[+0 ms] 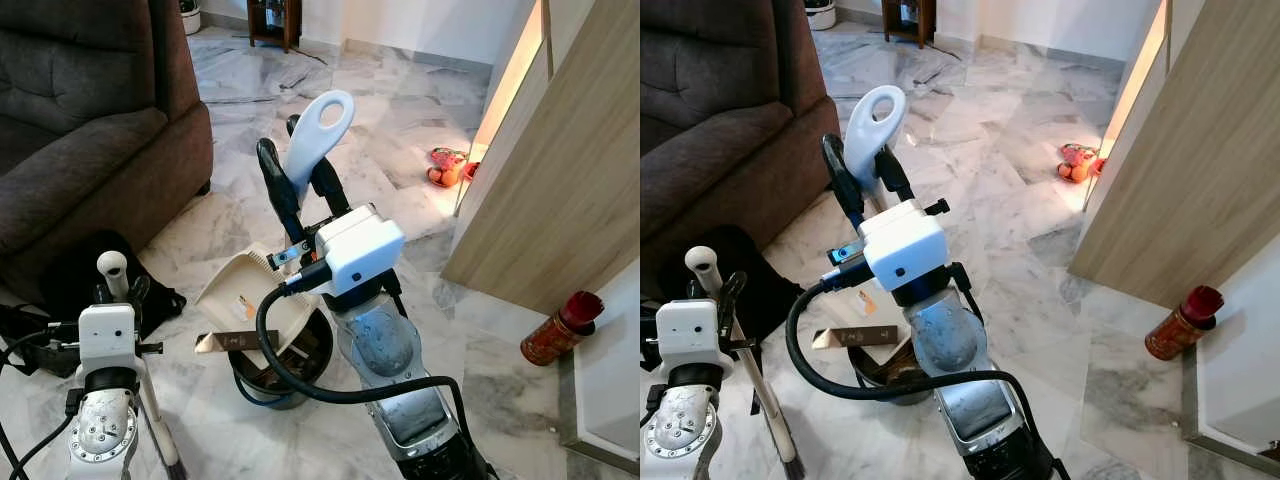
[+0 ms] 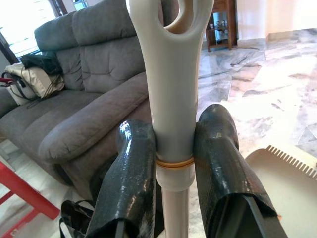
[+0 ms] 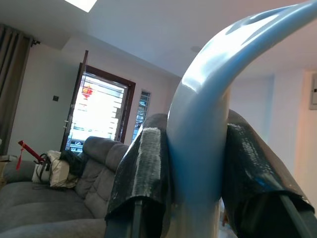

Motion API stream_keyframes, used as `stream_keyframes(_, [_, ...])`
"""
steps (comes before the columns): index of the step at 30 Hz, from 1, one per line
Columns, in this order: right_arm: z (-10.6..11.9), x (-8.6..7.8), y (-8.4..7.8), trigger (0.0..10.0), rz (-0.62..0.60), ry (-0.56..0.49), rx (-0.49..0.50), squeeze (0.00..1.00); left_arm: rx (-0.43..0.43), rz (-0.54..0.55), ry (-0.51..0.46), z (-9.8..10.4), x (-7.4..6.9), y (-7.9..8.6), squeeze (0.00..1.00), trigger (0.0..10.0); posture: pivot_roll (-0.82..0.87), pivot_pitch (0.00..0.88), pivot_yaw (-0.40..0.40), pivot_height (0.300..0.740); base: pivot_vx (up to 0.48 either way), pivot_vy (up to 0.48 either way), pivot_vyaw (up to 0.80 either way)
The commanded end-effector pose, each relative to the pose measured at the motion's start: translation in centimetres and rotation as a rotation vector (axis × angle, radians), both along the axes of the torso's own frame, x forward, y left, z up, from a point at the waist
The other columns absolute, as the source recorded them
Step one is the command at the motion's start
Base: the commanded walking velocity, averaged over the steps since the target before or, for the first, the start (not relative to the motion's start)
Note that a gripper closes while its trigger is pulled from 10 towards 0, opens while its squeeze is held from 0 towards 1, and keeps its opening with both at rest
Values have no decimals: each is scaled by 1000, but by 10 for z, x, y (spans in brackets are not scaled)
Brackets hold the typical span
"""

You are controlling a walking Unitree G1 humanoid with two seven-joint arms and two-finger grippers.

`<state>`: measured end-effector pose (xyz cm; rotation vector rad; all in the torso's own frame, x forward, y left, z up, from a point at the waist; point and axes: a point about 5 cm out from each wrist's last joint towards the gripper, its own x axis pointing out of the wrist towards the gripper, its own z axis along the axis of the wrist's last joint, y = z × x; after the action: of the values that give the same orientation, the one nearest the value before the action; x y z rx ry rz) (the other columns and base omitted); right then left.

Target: Sweep floor

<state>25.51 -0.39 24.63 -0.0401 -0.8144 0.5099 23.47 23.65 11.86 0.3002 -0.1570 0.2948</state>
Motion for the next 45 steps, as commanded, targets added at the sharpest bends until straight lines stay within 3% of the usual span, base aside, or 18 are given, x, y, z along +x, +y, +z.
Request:
stream_keyframes(1, [19, -13, 1, 10000, 28, -96, 56, 0, 55, -10, -64, 15, -2, 0, 0, 10000, 233, 114, -33, 740, 0, 0, 0])
stream_keyframes(10, [19, -12, -1, 10000, -58, -167, -16, 0, 79, -28, -47, 11, -4, -4, 0, 10000, 227, 115, -35, 740, 0, 0, 0])
stream_keyframes(15, [24, -11, -9, 10000, -242, -293, -79, 0, 92, -43, -40, 8, -5, -8, 0, 10000, 218, 100, -31, 740, 0, 0, 0])
stream_keyframes(27, [32, -4, -25, 10000, -441, -401, -101, 0, 103, -48, -46, 10, -3, -10, 0, 10000, 217, 107, -36, 740, 0, 0, 0])
stream_keyframes(32, [25, 13, -42, 10000, -516, -327, -114, 0, 104, -49, -51, 11, -1, -10, 0, 10000, 208, 108, -33, 740, 0, 0, 0])
stream_keyframes(34, [22, 22, -53, 10000, -552, -261, -89, 0, 103, -50, -51, 10, -1, -10, 0, 10000, 205, 106, -33, 740, 0, 0, 0])
stream_keyframes(38, [12, 38, -77, 10000, -650, -221, -140, 0, 103, -57, -57, 12, 2, -11, 0, 10000, 201, 105, -32, 740, 0, 0, 0])
stream_keyframes(40, [1, 48, -93, 10000, -703, -165, -166, 0, 101, -64, -61, 13, 3, -12, 0, 10000, 200, 108, -31, 740, 0, 0, 0])
stream_keyframes(42, [-3, 51, -98, 10000, -719, -146, -169, 0, 100, -68, -62, 14, 3, -12, 0, 10000, 196, 109, -32, 740, 0, 0, 0])
stream_keyframes(45, [-22, 60, -119, 10000, -775, -25, -165, 0, 99, -68, -61, 13, 3, -12, 0, 10000, 194, 112, -28, 740, 0, 0, 0])
